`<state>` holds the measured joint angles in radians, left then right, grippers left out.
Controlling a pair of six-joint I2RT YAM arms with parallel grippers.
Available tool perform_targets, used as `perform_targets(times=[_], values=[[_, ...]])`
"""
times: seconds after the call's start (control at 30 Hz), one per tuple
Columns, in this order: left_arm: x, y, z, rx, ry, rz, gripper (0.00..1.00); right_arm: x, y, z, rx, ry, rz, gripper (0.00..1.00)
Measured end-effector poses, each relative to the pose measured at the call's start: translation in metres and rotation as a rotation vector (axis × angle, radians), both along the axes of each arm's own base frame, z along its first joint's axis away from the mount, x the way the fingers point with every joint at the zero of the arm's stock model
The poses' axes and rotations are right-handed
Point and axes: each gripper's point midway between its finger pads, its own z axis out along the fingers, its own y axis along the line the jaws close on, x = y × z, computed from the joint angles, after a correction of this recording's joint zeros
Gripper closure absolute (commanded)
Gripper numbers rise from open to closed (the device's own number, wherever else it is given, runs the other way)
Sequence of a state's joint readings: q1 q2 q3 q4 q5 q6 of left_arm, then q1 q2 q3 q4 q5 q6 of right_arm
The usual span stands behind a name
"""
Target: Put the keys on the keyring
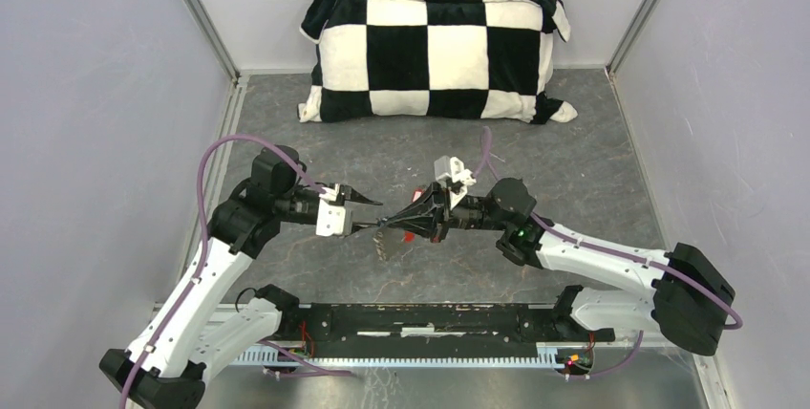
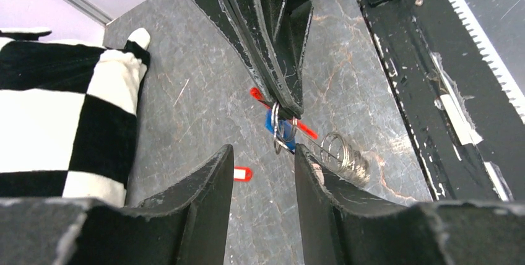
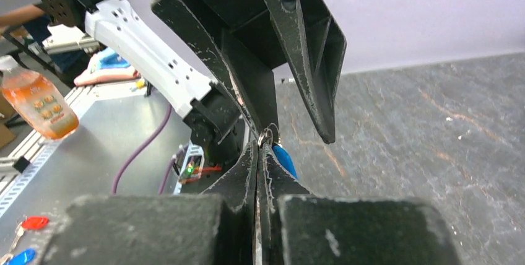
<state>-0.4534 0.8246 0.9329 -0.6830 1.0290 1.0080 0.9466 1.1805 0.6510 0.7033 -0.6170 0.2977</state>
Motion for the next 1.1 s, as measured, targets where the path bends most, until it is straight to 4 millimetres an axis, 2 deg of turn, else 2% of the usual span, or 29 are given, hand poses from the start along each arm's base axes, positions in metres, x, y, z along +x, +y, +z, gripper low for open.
perform_targets(times=[0.3, 0.47, 0.63, 0.87, 0.97, 1.1], values=[[-0.006, -0.004, 0.008, -0.030, 0.067, -0.024, 0.59, -0.001, -0.005, 0.037, 0.185, -0.034, -0.012, 1.00], [-0.006, -0.005, 0.009, -0.035, 0.083, -0.022, 0.59, -0.001, 0.000, 0.033, 0.188, -0.024, -0.003, 1.00], [-0.002, -0.008, 0.019, -0.069, 0.083, -0.004, 0.58, -0.001, 0.003, 0.029, 0.179, -0.017, 0.000, 1.00], [-0.005, -0.008, 0.027, -0.092, 0.087, 0.003, 0.77, 0.000, 0.001, 0.036, 0.206, -0.032, -0.006, 1.00], [-0.006, -0.008, 0.027, -0.091, 0.094, -0.002, 0.76, 0.000, 0.001, 0.036, 0.208, -0.033, -0.007, 1.00], [-0.010, -0.008, 0.025, -0.089, 0.113, -0.017, 0.70, -0.001, 0.002, 0.035, 0.203, -0.033, -0.003, 1.00]])
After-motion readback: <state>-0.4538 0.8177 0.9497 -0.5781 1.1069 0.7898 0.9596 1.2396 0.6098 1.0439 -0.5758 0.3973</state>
